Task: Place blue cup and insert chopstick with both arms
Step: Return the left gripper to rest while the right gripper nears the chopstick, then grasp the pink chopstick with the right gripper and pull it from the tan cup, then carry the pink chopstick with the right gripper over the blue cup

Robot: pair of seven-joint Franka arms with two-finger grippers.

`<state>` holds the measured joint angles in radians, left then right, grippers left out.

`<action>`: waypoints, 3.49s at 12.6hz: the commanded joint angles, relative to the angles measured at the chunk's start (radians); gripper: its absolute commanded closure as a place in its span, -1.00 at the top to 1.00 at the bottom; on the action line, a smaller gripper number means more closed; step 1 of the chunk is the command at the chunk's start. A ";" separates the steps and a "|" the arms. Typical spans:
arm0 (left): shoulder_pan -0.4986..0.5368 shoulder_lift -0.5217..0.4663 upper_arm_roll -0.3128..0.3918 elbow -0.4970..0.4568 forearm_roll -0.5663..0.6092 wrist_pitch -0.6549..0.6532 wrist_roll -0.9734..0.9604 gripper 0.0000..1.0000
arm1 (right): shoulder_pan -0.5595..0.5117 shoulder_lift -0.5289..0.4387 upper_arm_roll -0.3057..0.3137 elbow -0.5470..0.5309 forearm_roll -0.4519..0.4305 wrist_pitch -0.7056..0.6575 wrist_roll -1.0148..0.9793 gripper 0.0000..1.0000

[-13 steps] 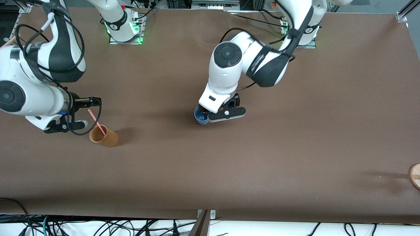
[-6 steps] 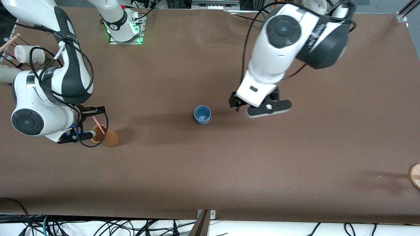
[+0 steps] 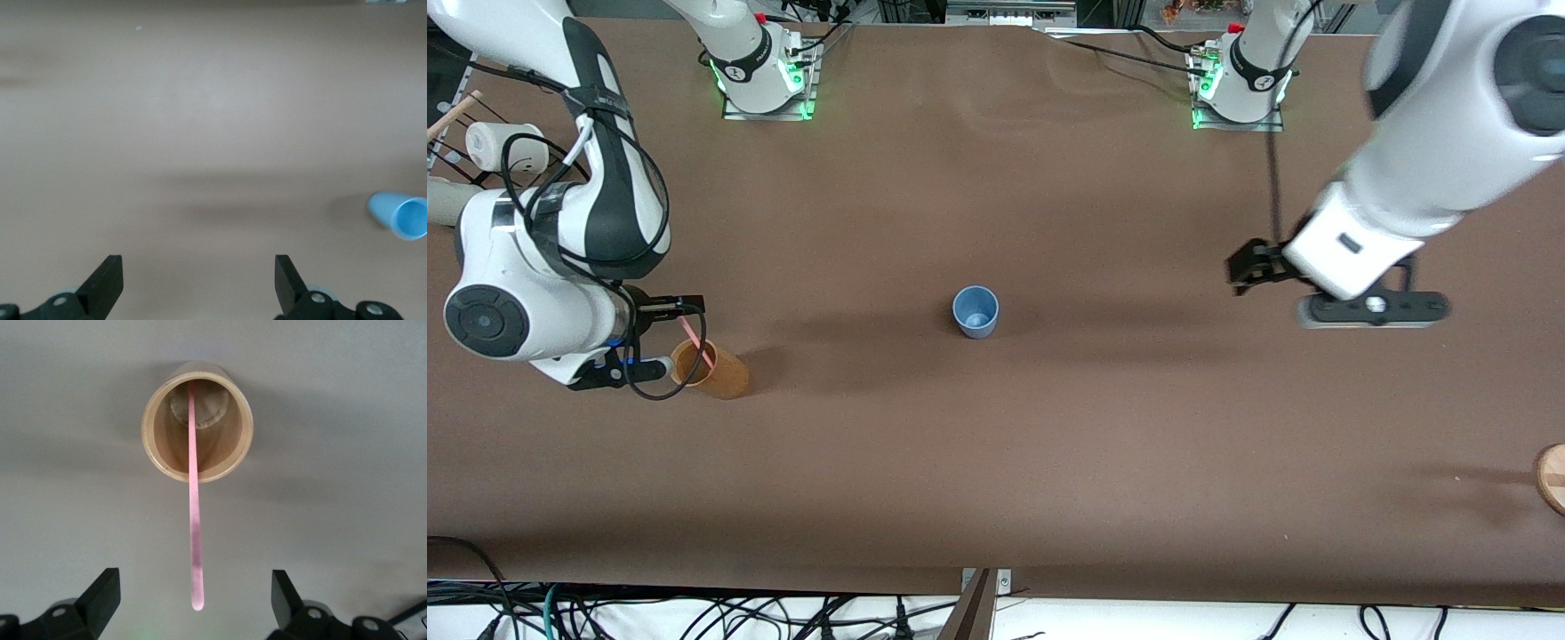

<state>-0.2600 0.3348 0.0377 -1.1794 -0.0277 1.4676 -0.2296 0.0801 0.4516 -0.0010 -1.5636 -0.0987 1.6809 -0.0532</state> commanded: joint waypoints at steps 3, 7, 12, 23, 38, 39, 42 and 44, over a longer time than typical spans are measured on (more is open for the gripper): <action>0.151 -0.112 -0.012 -0.095 -0.009 -0.027 0.101 1.00 | -0.005 -0.099 -0.001 -0.148 0.008 0.080 -0.022 0.65; 0.200 -0.174 -0.006 -0.152 -0.008 -0.043 0.133 1.00 | -0.007 -0.073 -0.001 -0.147 0.017 0.109 -0.022 -0.20; 0.260 -0.223 -0.006 -0.216 -0.006 -0.043 0.303 1.00 | -0.013 -0.065 -0.001 -0.138 0.045 0.100 -0.016 -0.92; 0.266 -0.232 -0.009 -0.275 -0.006 -0.038 0.306 1.00 | -0.007 -0.044 0.002 -0.009 0.045 -0.022 -0.017 -1.00; 0.260 -0.231 -0.012 -0.273 -0.006 -0.038 0.306 1.00 | 0.064 -0.028 0.010 0.335 0.037 -0.417 -0.017 -1.00; 0.257 -0.231 -0.012 -0.273 -0.006 -0.038 0.306 1.00 | 0.096 -0.028 0.012 0.345 0.040 -0.415 -0.016 -1.00; 0.259 -0.231 -0.012 -0.273 -0.008 -0.038 0.306 1.00 | 0.211 -0.010 0.010 0.387 0.042 -0.414 0.110 -1.00; 0.255 -0.231 -0.012 -0.273 -0.006 -0.038 0.305 1.00 | 0.242 -0.001 0.010 0.393 0.084 -0.405 0.137 -1.00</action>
<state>-0.0041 0.1122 0.0258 -1.4455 -0.0278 1.4205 0.0541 0.3029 0.4227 0.0140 -1.2210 -0.0562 1.2951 0.0562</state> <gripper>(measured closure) 0.000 0.912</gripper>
